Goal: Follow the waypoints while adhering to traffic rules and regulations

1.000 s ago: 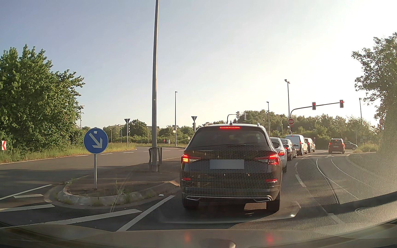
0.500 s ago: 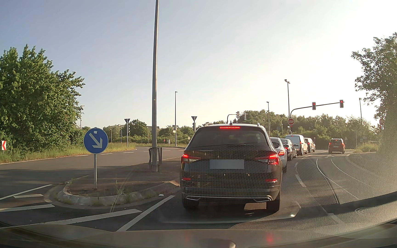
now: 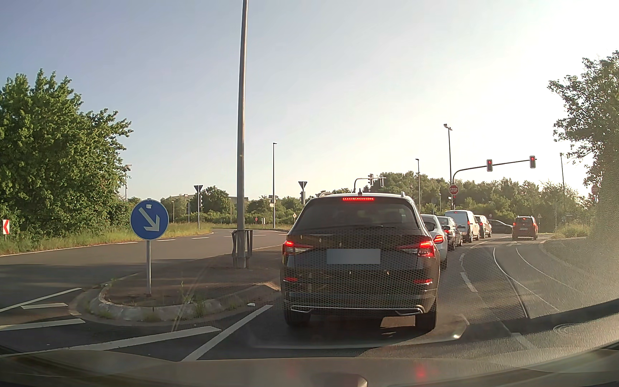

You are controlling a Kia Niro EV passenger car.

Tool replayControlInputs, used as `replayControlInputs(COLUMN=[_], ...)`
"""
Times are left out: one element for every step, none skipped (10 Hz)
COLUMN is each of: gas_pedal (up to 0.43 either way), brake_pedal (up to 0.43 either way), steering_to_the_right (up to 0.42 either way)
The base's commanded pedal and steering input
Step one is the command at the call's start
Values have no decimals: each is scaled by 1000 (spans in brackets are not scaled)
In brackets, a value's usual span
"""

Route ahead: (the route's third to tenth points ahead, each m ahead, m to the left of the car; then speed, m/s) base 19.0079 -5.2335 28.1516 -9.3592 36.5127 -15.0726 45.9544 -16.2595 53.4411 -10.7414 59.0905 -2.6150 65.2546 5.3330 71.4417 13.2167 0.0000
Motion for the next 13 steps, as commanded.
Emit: replayControlInputs(gas_pedal=[0, 0, 0, 0, 0, 0, 0, 0, 0, 0, 0, 0, 0], brake_pedal=[421, 421, 421, 421, 421, 421, 415, 421, 421, 427, 421, 421, 421], steering_to_the_right=[52, 52, 52, 52, 52, 52, 52, 52, 52, 52, 52, 52, 52])
